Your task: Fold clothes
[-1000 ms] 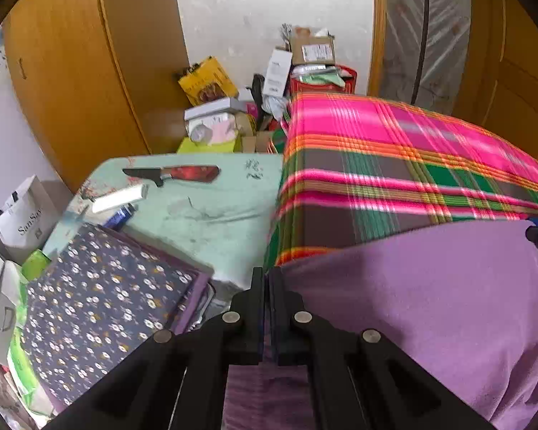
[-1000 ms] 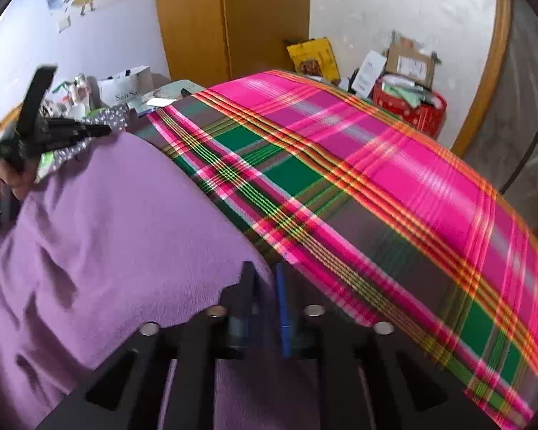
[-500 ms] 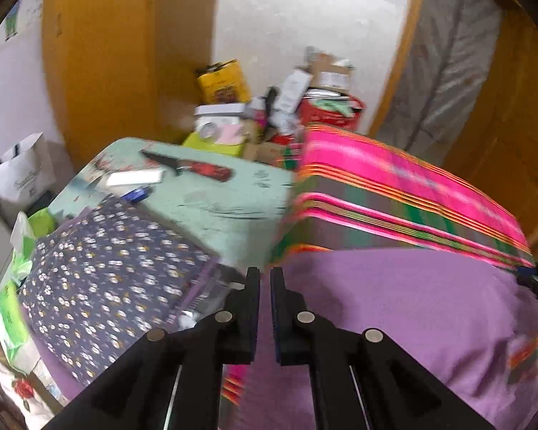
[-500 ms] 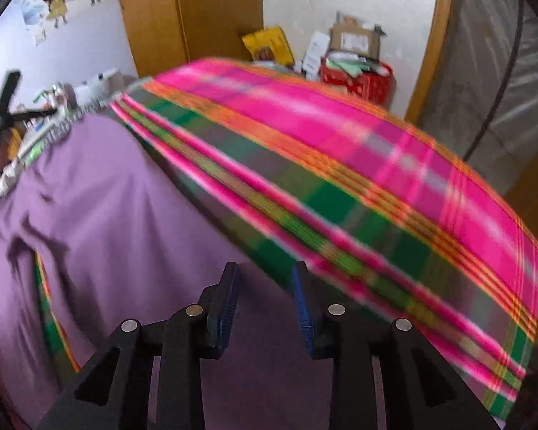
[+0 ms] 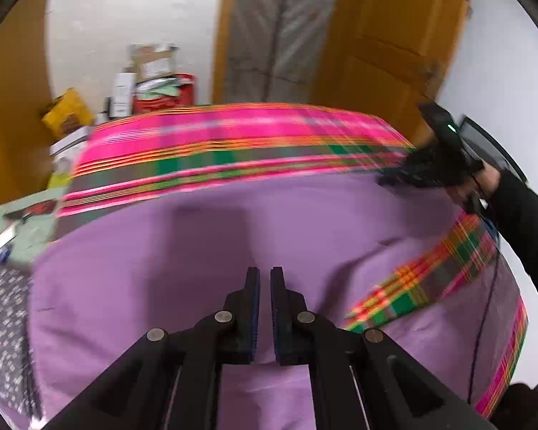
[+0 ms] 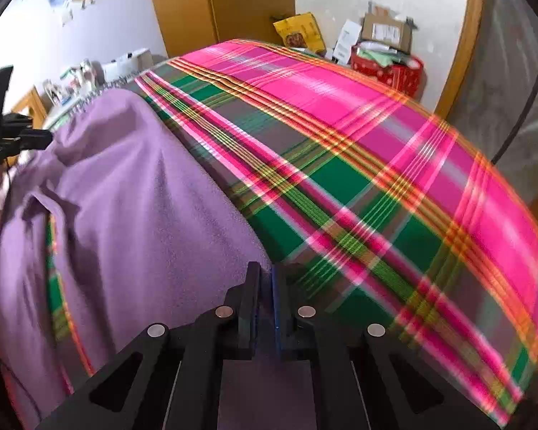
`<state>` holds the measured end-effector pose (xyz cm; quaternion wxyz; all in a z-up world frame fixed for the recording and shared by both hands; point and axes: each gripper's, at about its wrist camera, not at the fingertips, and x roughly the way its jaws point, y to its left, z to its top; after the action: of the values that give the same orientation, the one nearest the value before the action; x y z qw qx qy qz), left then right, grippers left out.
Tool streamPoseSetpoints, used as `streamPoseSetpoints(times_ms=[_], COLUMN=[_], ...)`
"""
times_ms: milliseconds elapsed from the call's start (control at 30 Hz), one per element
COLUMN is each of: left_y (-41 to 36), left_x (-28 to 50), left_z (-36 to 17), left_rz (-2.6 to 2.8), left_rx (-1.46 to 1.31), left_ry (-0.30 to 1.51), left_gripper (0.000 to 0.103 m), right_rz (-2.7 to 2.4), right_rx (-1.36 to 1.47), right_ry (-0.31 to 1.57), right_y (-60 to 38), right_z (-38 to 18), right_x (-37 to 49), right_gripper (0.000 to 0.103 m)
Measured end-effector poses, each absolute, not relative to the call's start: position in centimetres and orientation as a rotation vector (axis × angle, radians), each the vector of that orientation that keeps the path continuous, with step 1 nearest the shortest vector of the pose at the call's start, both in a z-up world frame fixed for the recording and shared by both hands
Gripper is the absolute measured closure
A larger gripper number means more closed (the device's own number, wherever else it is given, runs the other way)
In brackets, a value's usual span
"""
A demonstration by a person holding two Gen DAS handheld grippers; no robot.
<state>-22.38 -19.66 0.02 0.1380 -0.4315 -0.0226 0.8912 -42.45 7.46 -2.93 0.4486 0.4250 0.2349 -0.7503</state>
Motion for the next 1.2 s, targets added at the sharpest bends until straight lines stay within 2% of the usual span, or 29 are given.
streamPoseSetpoints(times_ms=[167,300,333,433,700,800,1000,1067,1100,1167,1200], left_y=[-16.1,-15.3,-15.2,-15.2,-15.0,-14.3,-12.9,-12.8,-12.8,-12.8,-12.7], left_x=[-22.9,-22.6,-22.5,-21.9,-19.5,-18.3,-15.6,-15.0,-14.7,-14.2,-13.9], left_z=[-0.9,-1.1,-1.1,-1.2,-0.6,0.1,1.8,2.1,2.1,2.3,2.4], left_rz=[2.525,2.514,2.513,2.514,2.533,2.542,2.564,2.575,2.581,2.591,2.597], left_rx=[-1.255,-1.258,-1.256,-1.252,-1.222,-1.192,-1.112,-1.105,-1.102,-1.098,-1.095], left_ry=[0.009,0.011,0.008,0.002,-0.049,-0.071,-0.113,-0.136,-0.149,-0.174,-0.186], left_gripper=[0.098,0.098,0.098,0.098,0.098,0.098,0.098,0.098,0.098,0.098,0.098], right_rz=[-1.912,-1.948,-1.960,-2.011,-2.193,-2.202,-2.175,-2.164,-2.155,-2.142,-2.139], right_rx=[1.047,1.064,1.056,1.052,1.189,1.219,1.227,1.221,1.216,1.204,1.196], right_ry=[0.575,0.588,0.582,0.496,0.462,0.473,0.463,0.461,0.455,0.459,0.472], right_y=[7.3,7.4,8.2,11.7,23.1,25.1,26.1,26.0,26.1,26.1,26.1], right_z=[-2.7,-2.6,-2.3,-1.2,-1.0,-1.6,-2.4,-2.3,-2.3,-2.2,-2.2], right_x=[-43.5,-44.2,-44.1,-44.3,-45.2,-45.0,-45.2,-45.8,-45.8,-45.7,-45.5], right_gripper=[0.097,0.084,0.079,0.076,0.074,0.072,0.060,0.060,0.064,0.091,0.100])
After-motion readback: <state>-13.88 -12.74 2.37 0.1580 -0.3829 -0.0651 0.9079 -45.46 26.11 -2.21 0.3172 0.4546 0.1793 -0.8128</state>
